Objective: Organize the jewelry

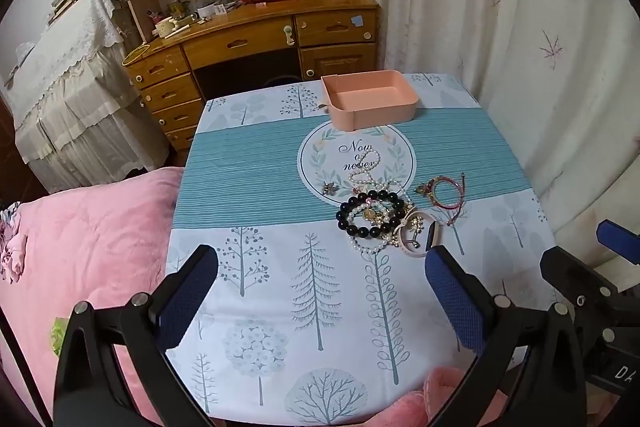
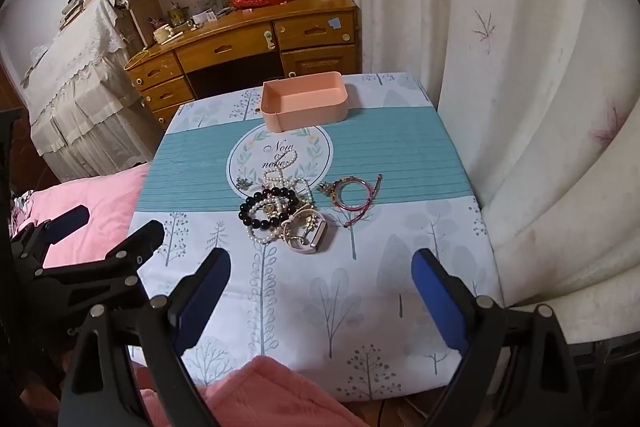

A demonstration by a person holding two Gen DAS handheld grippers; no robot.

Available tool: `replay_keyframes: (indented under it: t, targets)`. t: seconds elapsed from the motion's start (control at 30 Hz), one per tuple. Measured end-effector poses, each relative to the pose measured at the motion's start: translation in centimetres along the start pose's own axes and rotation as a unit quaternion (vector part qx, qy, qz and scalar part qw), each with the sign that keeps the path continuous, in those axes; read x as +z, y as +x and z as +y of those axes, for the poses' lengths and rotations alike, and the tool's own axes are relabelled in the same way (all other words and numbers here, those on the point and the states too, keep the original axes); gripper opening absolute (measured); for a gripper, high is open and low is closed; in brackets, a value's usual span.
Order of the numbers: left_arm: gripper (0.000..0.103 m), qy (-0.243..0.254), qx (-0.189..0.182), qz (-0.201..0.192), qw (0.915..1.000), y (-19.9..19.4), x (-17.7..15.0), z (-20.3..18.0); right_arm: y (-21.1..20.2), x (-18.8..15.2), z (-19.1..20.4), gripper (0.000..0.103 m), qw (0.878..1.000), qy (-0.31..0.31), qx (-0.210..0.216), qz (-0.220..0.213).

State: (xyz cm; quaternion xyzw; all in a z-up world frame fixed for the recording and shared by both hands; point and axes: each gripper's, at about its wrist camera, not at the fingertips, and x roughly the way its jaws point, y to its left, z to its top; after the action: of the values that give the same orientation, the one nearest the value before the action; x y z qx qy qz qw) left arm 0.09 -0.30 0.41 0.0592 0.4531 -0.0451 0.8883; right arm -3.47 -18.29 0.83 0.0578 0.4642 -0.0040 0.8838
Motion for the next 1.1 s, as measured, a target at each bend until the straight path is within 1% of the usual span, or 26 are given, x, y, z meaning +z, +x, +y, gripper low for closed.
replay_keyframes:
  t: [0.37, 0.73, 1.1]
  targets:
    - [0.102, 0.009, -0.008, -0.012, 0.9998, 0.0, -0.5, 0.3, -0.2, 0.1, 0.1, 0.093, 1.000, 0.000, 0.000, -0.001]
    - [0.102, 0.010, -0.009, -0.012, 0.9998, 0.1, -0.4, 0.3, -0.3, 0.0, 0.5, 0.093, 1.000, 0.002, -0.001, -0.001]
    - [0.102, 0.009, -0.025, 0.003, 0.9996, 0.7, -0.5, 1.3, -0.4, -0.2, 1.1, 0.093, 1.000, 0.013, 0.002, 0.002]
